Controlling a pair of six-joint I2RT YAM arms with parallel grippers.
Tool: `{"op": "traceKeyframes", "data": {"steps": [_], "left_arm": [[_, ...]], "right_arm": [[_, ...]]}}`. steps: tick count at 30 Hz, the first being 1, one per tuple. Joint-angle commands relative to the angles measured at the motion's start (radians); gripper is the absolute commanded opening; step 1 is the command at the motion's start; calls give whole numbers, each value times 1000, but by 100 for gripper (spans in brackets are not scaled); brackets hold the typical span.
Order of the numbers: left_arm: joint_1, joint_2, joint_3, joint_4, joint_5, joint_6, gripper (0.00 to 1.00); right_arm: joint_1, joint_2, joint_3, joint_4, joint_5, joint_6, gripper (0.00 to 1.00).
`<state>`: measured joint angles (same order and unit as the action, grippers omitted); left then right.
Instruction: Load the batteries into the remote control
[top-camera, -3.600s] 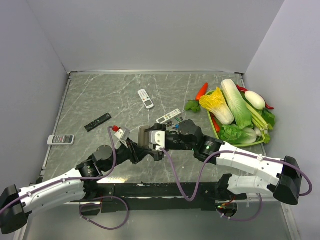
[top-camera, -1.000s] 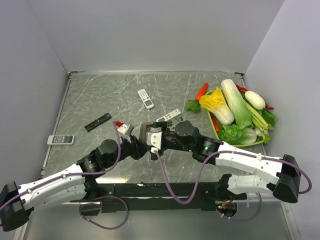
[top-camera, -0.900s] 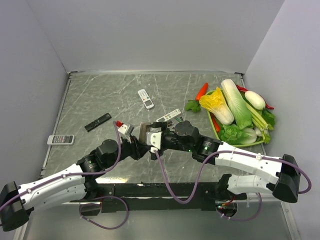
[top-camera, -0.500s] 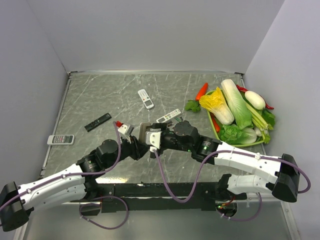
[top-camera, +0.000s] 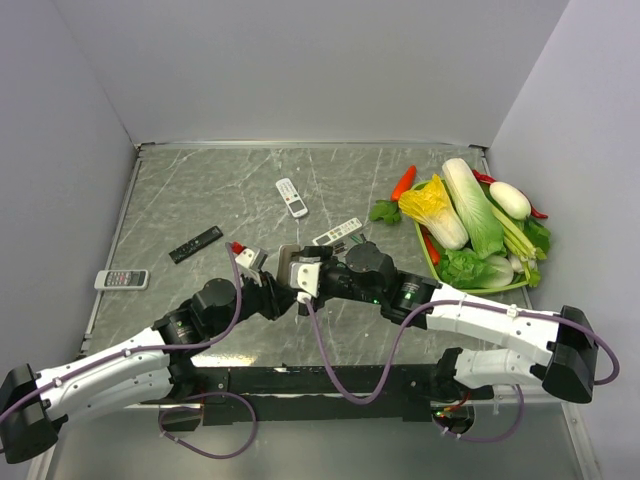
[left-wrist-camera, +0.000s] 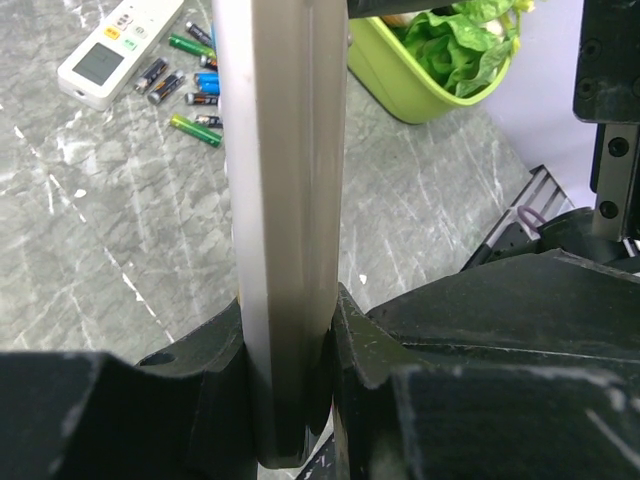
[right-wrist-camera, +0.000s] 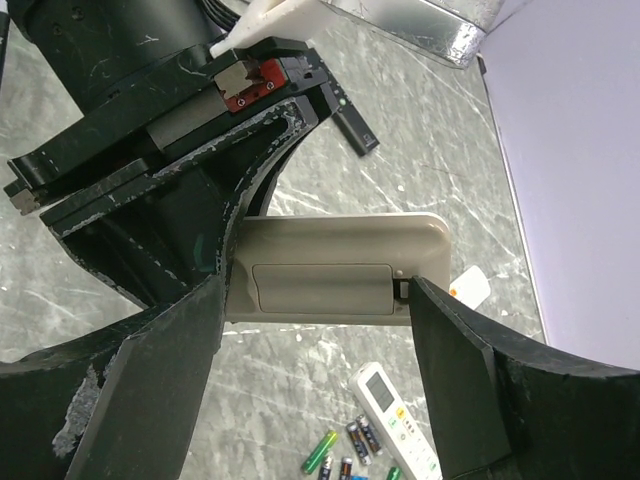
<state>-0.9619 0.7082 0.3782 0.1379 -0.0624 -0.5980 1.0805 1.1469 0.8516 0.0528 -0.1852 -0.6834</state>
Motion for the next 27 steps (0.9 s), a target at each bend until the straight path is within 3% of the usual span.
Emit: {"op": "traceKeyframes", "data": {"steps": [1,7,11,27], "left_arm": [[-6,-36,47,88,71,35,1],[-6,-62,44,100,104,64,1],[-6,-65,41,120,108,58,1],[-5,-46,14,138,-17,18,1]], "right_arm": [[-22,40,52,-39,-3,30,82],[-41,99,118,-178,-138,25,81],[-42,142,151,-254,-235,24,74],[16,192,176,-220,-378,65,50]]}}
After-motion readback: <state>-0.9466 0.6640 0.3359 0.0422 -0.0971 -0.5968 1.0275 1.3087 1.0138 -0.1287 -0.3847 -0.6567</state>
